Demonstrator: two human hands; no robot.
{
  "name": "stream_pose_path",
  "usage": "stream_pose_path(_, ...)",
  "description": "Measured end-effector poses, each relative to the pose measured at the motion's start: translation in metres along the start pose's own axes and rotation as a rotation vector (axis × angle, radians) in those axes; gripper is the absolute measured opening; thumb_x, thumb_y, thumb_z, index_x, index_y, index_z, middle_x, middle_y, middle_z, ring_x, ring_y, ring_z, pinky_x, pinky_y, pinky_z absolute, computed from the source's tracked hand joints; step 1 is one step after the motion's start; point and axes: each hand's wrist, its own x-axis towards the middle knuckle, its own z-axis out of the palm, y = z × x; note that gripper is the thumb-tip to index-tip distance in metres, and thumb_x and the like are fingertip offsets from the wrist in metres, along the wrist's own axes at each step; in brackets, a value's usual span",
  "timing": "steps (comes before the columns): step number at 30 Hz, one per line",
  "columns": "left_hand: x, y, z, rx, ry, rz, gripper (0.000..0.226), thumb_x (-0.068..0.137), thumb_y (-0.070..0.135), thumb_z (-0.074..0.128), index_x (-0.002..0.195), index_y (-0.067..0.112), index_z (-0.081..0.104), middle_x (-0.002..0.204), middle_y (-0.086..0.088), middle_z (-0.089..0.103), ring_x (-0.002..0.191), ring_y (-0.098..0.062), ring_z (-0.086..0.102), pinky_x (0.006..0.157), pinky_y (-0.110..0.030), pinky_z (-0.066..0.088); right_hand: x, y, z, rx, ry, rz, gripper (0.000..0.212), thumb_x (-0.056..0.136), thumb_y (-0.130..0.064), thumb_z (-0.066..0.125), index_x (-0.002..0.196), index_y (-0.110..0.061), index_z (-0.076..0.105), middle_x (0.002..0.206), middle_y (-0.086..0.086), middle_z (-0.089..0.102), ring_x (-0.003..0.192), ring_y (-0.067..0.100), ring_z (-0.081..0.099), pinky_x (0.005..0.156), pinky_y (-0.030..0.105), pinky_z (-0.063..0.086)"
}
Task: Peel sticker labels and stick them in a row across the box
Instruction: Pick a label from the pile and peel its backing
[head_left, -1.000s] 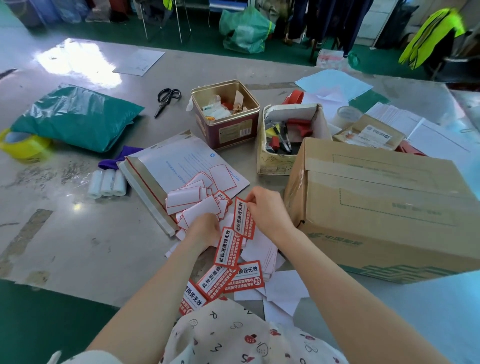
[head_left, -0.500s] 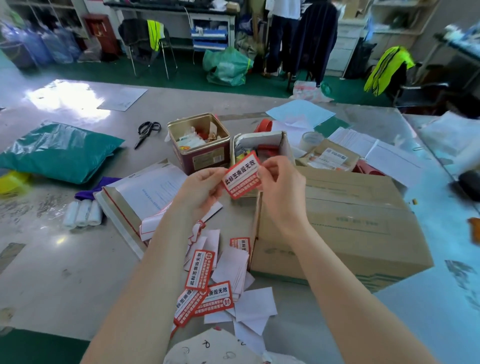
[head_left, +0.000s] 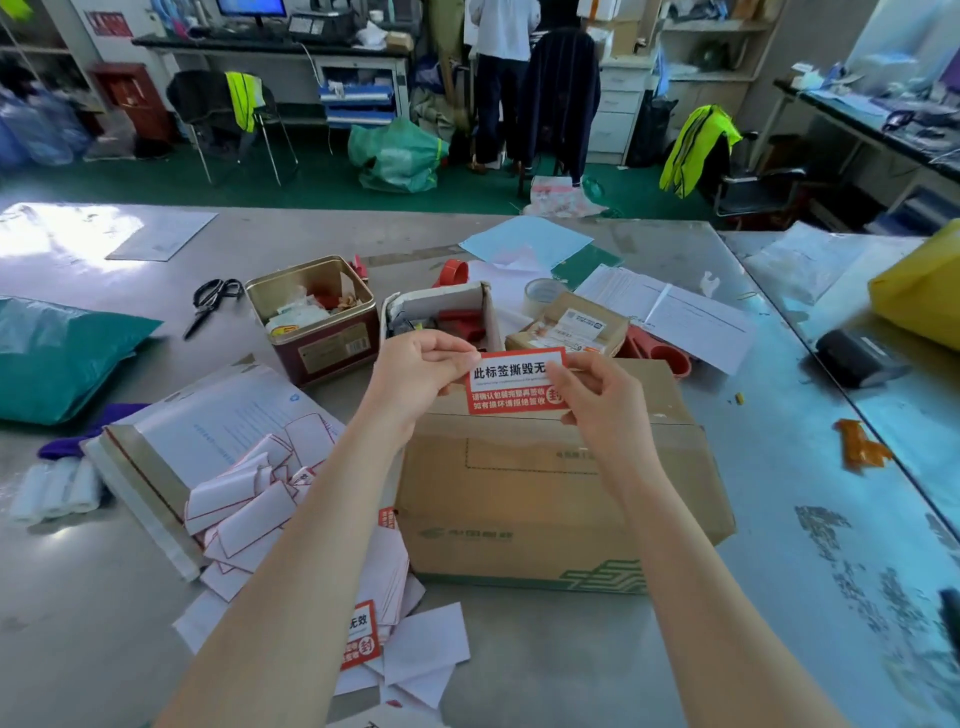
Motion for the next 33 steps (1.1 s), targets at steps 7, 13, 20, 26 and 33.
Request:
stream_pose_path(7, 0.003, 0.001, 0.003, 0.075, -0.26, -0.089, 0.013, 0.089, 0.013, 0.061, 0.097, 0.013, 0.07, 0.091, -0.004, 0.075, 0.086, -0.012, 0.068, 0.071, -0.027, 0.046, 0.007, 0.011, -0.018, -0.01, -0.013, -0.023, 0.012, 0.093, -0.02, 0.056, 0.1, -0.018, 0.064, 0.091, 0.0, 0.073, 0.083, 0.013, 0.069, 0.064, 0.021, 0.051)
stream_pose_path(13, 0.006, 0.002, -0.003, 0.077, -0.285, -0.096, 0.014, 0.087, 0.01, 0.063, 0.099, 0.007, 0.067, 0.094, -0.009, 0.075, 0.087, -0.012, 0.068, 0.071, -0.025, 0.046, 0.014, 0.011, -0.017, -0.064, -0.038, -0.048, 0.01, 0.094, -0.02, 0.054, 0.099, -0.02, 0.062, 0.089, -0.002, 0.072, 0.081, 0.008, 0.068, 0.063, 0.017, 0.051)
stream_pose_path(20, 0.009, -0.001, -0.009, 0.104, -0.295, -0.088, 0.012, 0.086, 0.011, 0.064, 0.098, 0.009, 0.067, 0.093, -0.006, 0.074, 0.078, -0.009, 0.067, 0.075, -0.028, 0.049, 0.019, 0.011, -0.015, -0.112, -0.039, -0.073, 0.007, 0.094, -0.021, 0.054, 0.097, -0.023, 0.06, 0.09, -0.003, 0.07, 0.083, 0.009, 0.068, 0.066, 0.019, 0.052)
stream_pose_path(26, 0.005, 0.002, -0.008, 0.069, -0.37, -0.089, 0.016, 0.088, 0.009, 0.062, 0.103, 0.009, 0.065, 0.096, -0.008, 0.073, 0.078, -0.009, 0.065, 0.074, -0.026, 0.05, 0.02, 0.011, -0.015, -0.139, -0.019, -0.078, 0.009, 0.094, -0.022, 0.053, 0.1, -0.021, 0.061, 0.089, -0.004, 0.07, 0.083, 0.008, 0.067, 0.066, 0.016, 0.049)
stream_pose_path(33, -0.004, 0.007, 0.0, -0.001, -0.41, -0.041, 0.017, 0.086, 0.007, 0.062, 0.103, 0.01, 0.063, 0.088, -0.003, 0.072, 0.075, -0.008, 0.064, 0.068, -0.019, 0.052, 0.02, 0.006, -0.017, -0.209, 0.017, -0.07, 0.019, 0.092, -0.022, 0.056, 0.111, -0.019, 0.058, 0.098, -0.006, 0.066, 0.092, 0.01, 0.063, 0.084, 0.032, 0.055)
